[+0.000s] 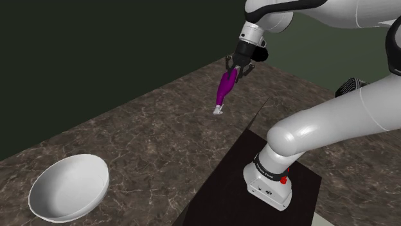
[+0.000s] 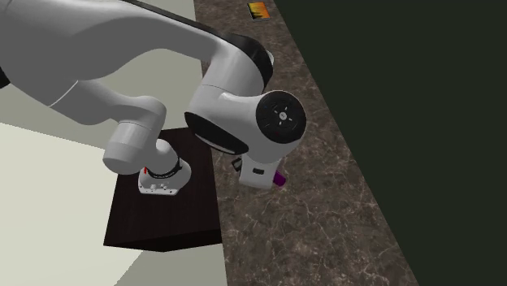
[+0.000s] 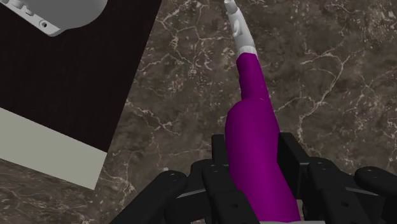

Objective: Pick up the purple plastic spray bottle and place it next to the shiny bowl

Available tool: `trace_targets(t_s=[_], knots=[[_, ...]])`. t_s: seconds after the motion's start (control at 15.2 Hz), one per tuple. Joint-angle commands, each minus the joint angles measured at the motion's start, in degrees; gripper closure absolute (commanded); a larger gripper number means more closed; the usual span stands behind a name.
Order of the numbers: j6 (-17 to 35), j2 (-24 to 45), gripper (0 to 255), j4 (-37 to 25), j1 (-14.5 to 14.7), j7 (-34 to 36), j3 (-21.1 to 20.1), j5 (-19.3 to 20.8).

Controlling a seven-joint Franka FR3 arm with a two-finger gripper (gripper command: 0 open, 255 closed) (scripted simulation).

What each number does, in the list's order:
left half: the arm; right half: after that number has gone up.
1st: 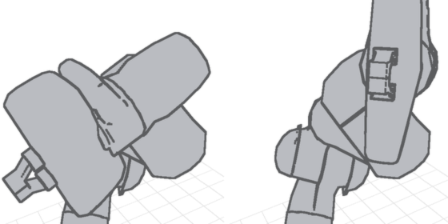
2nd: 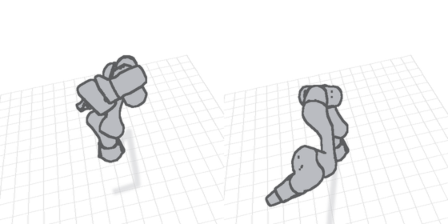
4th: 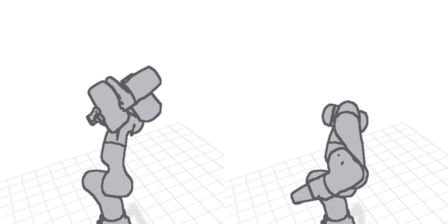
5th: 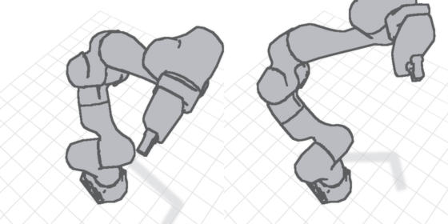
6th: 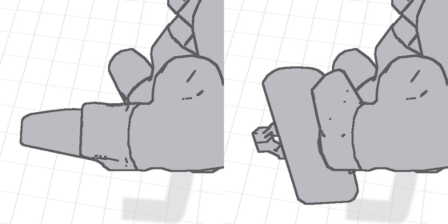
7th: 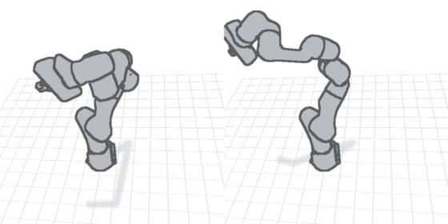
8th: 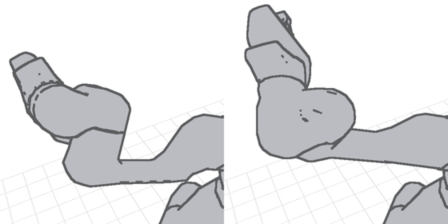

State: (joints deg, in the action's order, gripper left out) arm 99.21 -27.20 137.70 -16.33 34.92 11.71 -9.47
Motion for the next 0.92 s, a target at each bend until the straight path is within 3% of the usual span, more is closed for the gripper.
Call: trace_targets(t_s=[0.0,0.86], knots=[[-1.7,-0.3,255,-1.4,0.0,0.4,-0.1,0.0],[-11.5,-0.8,255,-10.9,0.3,2.6,-0.3,0.0]])
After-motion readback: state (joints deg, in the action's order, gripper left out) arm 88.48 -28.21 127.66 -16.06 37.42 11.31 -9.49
